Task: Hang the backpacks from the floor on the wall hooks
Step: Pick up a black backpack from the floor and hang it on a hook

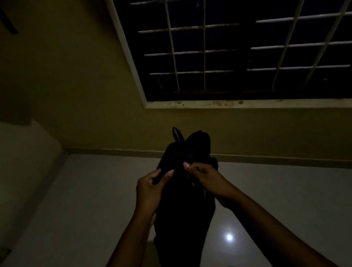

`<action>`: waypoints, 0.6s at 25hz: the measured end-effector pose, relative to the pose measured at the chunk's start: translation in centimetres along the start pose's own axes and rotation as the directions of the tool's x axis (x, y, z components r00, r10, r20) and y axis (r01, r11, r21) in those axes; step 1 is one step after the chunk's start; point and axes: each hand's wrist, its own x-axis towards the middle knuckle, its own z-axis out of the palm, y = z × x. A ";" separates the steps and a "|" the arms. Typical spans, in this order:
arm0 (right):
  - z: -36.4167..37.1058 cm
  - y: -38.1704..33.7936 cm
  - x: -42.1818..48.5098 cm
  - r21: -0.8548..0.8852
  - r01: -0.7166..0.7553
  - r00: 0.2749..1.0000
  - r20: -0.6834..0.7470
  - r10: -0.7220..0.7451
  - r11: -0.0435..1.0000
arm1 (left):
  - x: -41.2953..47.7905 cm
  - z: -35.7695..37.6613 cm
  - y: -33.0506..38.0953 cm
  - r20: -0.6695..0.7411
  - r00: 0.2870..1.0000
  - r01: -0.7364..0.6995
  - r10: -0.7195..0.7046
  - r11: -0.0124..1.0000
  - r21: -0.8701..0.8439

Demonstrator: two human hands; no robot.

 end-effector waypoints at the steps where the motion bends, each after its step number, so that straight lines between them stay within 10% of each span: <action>1: -0.9 -0.1 0.2 -0.067 0.020 1.000 -0.014 -0.021 0.998 | 0.1 0.2 -0.1 -0.030 1.000 -0.011 0.011 1.000 -0.003; 9: -6.2 1.0 1.7 -0.162 0.144 0.960 -0.218 -0.178 0.976 | -0.1 0.5 -0.3 -0.013 0.993 -0.118 0.120 0.987 0.106; 15: -6.8 0.3 5.1 -0.297 0.074 0.997 0.009 -0.075 0.952 | -1.3 1.4 -1.4 0.023 0.972 -0.225 0.232 0.908 0.354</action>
